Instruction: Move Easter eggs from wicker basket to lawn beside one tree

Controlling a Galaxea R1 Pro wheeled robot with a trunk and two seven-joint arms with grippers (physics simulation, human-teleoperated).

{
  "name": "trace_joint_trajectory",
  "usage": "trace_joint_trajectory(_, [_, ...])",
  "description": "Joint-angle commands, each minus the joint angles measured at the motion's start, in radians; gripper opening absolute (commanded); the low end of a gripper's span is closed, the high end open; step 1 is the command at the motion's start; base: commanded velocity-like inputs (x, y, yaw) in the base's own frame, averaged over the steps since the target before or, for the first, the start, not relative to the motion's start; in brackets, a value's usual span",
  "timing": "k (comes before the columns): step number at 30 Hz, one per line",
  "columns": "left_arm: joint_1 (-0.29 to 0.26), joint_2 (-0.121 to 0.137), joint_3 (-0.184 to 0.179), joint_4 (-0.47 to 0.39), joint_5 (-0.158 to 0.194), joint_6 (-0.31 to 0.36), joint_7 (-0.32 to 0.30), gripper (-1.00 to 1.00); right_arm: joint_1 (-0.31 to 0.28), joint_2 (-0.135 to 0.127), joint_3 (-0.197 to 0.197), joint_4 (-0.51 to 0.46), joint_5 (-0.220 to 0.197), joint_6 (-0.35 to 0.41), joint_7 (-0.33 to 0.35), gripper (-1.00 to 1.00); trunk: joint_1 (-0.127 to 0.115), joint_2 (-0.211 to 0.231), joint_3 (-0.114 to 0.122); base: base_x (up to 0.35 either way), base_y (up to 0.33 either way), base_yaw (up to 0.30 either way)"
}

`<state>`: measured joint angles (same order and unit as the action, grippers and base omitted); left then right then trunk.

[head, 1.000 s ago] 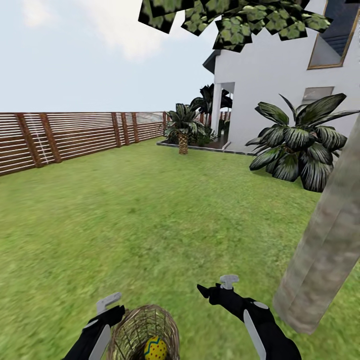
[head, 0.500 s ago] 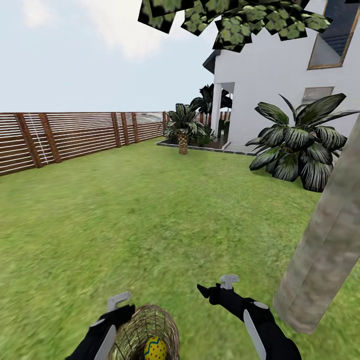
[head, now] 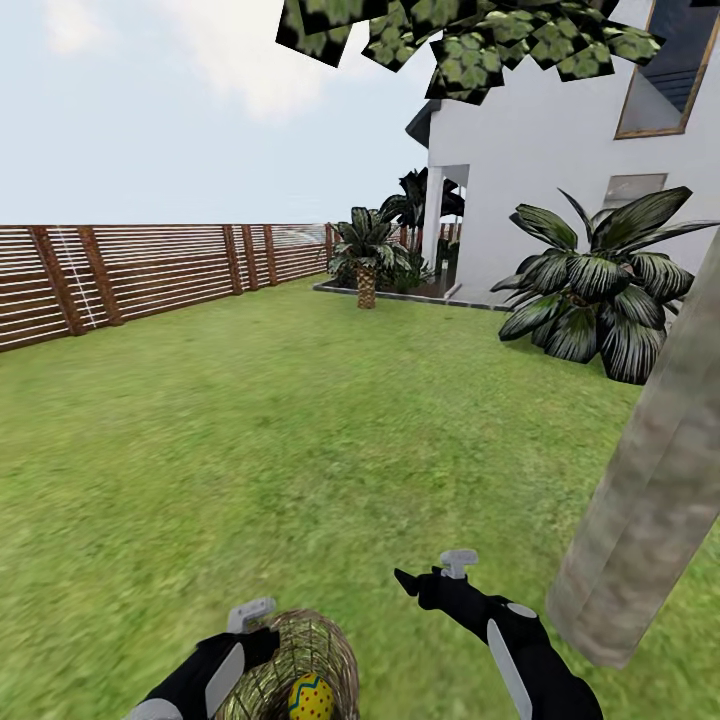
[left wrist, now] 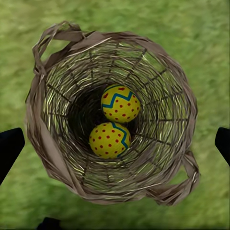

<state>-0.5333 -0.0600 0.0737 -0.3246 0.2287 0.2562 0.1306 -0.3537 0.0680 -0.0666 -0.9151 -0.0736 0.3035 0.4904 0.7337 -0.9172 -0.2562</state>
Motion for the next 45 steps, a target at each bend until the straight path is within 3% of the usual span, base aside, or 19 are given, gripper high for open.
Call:
trace_joint_trajectory(1, [-0.002, -0.001, 0.006, 0.001, 0.005, 0.004, 0.002, 1.00, -0.001, 0.001, -0.004, -0.001, -0.008, 0.009, 0.004, 1.00, 0.000, -0.001, -0.001, 0.000, 0.000, 0.000])
trace_joint_trajectory(17, [-0.008, -0.001, 0.006, 0.013, 0.003, -0.044, -0.004, 1.00, -0.001, 0.001, -0.004, -0.001, -0.008, 0.009, 0.004, 1.00, 0.000, -0.001, -0.001, 0.000, 0.000, 0.000])
trace_joint_trajectory(31, [-0.009, -0.001, 0.006, 0.013, 0.003, -0.045, -0.006, 1.00, -0.001, 0.001, -0.005, -0.001, -0.012, 0.009, 0.005, 1.00, 0.054, -0.099, -0.046, 0.000, 0.000, 0.000])
trace_joint_trajectory(45, [-0.008, -0.001, 0.006, 0.013, 0.001, -0.051, -0.006, 1.00, -0.001, 0.000, -0.005, -0.001, -0.014, 0.011, -0.001, 1.00, 0.107, -0.197, -0.109, 0.000, 0.000, 0.000])
